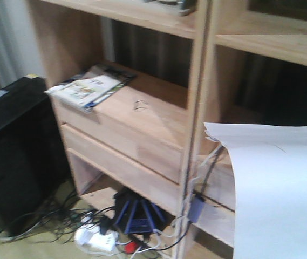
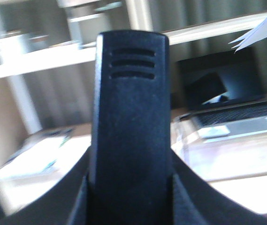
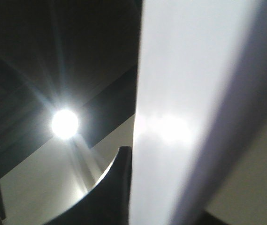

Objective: Grab stapler and paper to desk for stapling
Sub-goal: 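Drive the base toward the wooden desk holding stapler and paper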

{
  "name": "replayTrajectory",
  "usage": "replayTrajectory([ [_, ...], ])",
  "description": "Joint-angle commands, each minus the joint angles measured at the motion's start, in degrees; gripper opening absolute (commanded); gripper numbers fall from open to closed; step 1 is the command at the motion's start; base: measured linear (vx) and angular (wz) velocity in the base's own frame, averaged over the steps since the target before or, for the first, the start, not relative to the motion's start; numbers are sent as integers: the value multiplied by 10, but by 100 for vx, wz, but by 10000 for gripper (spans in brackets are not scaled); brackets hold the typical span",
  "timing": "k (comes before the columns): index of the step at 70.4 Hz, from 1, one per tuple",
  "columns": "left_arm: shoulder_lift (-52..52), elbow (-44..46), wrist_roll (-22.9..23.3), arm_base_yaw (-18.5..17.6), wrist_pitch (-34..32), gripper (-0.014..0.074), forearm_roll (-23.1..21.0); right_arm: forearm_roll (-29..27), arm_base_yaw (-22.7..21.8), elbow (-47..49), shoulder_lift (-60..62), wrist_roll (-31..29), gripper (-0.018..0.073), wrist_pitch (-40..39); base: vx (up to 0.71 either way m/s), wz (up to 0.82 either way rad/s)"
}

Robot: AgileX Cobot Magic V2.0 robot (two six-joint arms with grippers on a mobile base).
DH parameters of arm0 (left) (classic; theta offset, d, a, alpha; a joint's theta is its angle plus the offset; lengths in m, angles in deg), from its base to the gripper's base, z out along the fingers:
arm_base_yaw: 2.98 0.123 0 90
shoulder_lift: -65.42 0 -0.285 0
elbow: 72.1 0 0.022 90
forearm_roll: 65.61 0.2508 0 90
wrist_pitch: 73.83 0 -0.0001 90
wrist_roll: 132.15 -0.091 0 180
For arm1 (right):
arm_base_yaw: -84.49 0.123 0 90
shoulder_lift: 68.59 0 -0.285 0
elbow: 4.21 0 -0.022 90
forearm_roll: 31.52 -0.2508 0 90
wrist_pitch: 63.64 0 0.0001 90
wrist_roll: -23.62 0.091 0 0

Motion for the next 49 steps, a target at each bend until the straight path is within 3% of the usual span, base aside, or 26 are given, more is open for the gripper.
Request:
replayTrajectory([
  [1, -11, 11, 1, -1, -65, -6, -9, -3, -2, 13, -6, -5, -2, -22, -14, 45],
  [49, -11, 11, 1, -1, -65, -6, -9, -3, -2, 13, -6, -5, -2, -22, -12, 48],
])
